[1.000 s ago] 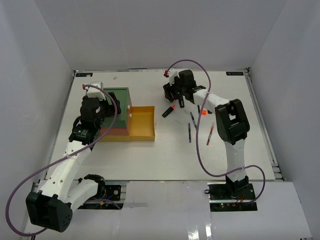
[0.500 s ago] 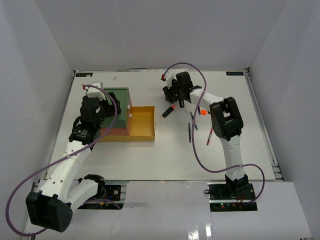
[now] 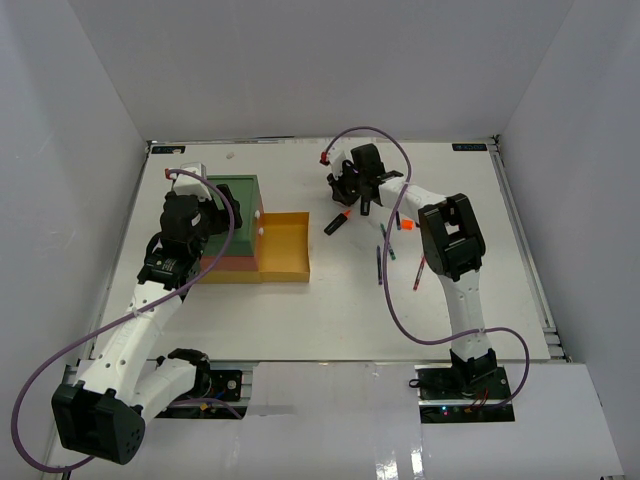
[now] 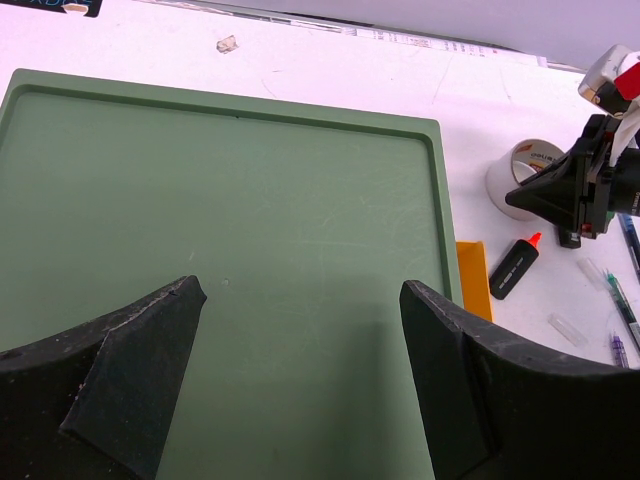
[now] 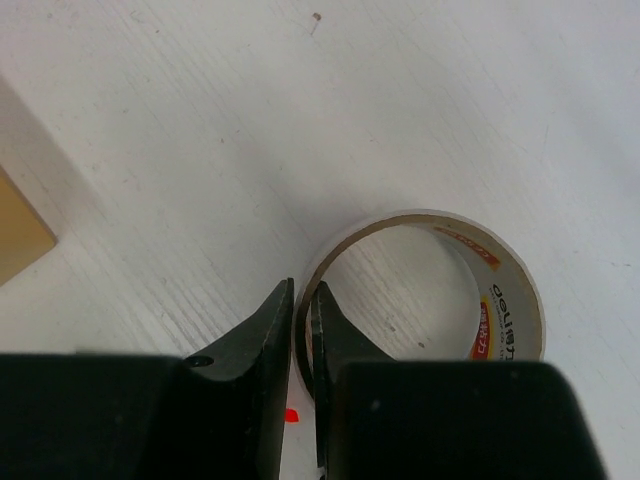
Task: Sort the stationery into containers
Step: Pick up the stationery from the center of the board, then place the stationery in the drawer.
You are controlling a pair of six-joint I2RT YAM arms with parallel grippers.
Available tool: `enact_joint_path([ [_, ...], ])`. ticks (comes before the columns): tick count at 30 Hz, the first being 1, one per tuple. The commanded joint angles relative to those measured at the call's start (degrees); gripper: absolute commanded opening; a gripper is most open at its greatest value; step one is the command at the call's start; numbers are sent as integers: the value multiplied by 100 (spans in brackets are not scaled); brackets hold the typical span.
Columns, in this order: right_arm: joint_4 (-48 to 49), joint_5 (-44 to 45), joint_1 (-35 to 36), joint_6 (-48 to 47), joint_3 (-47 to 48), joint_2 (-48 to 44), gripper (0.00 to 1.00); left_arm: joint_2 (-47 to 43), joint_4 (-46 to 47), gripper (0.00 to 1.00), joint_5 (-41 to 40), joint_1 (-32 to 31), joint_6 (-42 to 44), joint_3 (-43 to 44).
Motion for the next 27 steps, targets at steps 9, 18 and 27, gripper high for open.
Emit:
enact_joint_path([
  [9,-263,-478,642,-305,-531,-1645,8,-5,-387,91,88,5,-96,-16],
  [18,176,-452,1828,-16,-1287,-2209,8,-14,-387,91,88,5,-140,-33],
  [27,466,-460,2225,485,-1480,-1954,8,-49,-387,91,97,5,-149,-33],
])
